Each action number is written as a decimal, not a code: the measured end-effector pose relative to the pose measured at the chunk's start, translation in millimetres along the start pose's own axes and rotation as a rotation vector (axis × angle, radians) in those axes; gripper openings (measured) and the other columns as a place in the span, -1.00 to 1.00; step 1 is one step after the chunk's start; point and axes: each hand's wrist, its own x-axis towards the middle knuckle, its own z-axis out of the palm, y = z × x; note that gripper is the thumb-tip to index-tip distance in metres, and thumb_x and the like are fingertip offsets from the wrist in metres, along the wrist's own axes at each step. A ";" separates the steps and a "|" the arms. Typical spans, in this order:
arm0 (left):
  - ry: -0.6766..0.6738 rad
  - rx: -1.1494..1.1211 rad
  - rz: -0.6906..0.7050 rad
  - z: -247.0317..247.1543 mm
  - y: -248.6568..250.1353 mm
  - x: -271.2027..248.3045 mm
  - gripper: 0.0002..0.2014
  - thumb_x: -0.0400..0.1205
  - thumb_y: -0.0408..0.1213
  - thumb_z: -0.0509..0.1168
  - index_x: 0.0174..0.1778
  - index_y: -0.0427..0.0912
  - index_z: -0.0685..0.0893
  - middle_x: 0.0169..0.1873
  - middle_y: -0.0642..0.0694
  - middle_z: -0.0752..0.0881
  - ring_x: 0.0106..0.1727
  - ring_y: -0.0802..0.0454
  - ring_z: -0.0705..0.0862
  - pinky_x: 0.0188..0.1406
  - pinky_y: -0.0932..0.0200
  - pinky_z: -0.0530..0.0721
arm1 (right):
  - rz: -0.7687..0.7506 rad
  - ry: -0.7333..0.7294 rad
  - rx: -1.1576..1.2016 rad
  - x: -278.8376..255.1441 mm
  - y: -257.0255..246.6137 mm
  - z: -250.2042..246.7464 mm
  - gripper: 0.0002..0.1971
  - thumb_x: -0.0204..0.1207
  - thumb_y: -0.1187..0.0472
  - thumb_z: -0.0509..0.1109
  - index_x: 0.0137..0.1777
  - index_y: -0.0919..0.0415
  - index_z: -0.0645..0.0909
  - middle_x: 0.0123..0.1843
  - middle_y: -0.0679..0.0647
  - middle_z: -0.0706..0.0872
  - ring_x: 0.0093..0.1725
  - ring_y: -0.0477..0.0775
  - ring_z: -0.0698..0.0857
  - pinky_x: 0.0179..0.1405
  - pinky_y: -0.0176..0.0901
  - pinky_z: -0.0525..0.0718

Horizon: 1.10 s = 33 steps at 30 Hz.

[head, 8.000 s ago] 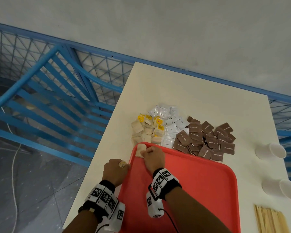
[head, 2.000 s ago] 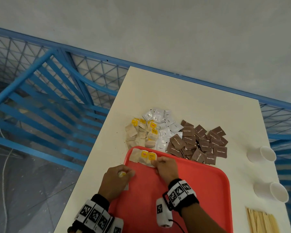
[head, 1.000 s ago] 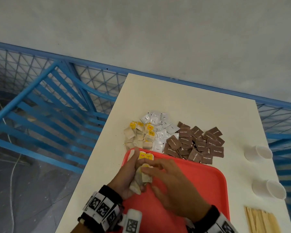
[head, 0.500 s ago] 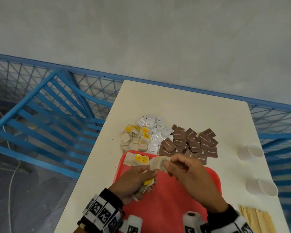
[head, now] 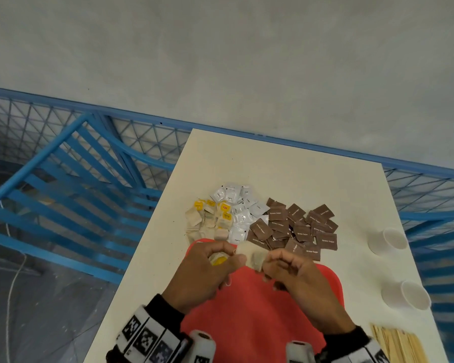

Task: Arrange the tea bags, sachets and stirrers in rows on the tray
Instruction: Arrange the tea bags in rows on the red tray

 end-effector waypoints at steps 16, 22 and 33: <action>-0.241 0.789 0.356 -61.3 6.9 8.3 -0.70 0.47 0.23 0.29 -0.16 0.10 0.74 -0.32 0.24 0.68 -0.20 0.27 0.62 -0.22 0.35 0.50 | -0.294 -0.200 -0.498 15.7 2.2 36.0 -0.81 0.44 0.01 0.59 0.04 -0.10 0.75 0.00 -0.22 0.74 0.03 -0.17 0.68 -0.06 -0.48 0.52; -0.214 0.736 0.301 -66.9 1.3 4.6 -0.89 0.54 0.03 0.46 -0.17 0.11 0.75 -0.30 0.40 0.66 -0.24 0.31 0.62 -0.26 0.45 0.45 | -0.382 -0.168 -0.486 22.7 14.1 49.7 -0.73 0.49 -0.11 0.48 -0.18 0.09 0.78 -0.18 -0.05 0.74 -0.15 -0.08 0.65 -0.18 -0.40 0.47; 0.111 0.442 -0.180 -86.1 -85.7 -6.9 -0.89 0.57 -0.22 0.48 -0.28 -0.05 0.77 -0.48 0.10 0.74 -0.58 0.26 0.60 -0.51 0.37 0.55 | 0.094 0.059 -0.423 64.7 100.9 93.1 -0.79 0.49 0.20 0.53 -0.39 0.07 0.71 -0.46 -0.11 0.61 -0.44 -0.27 0.53 -0.40 -0.40 0.41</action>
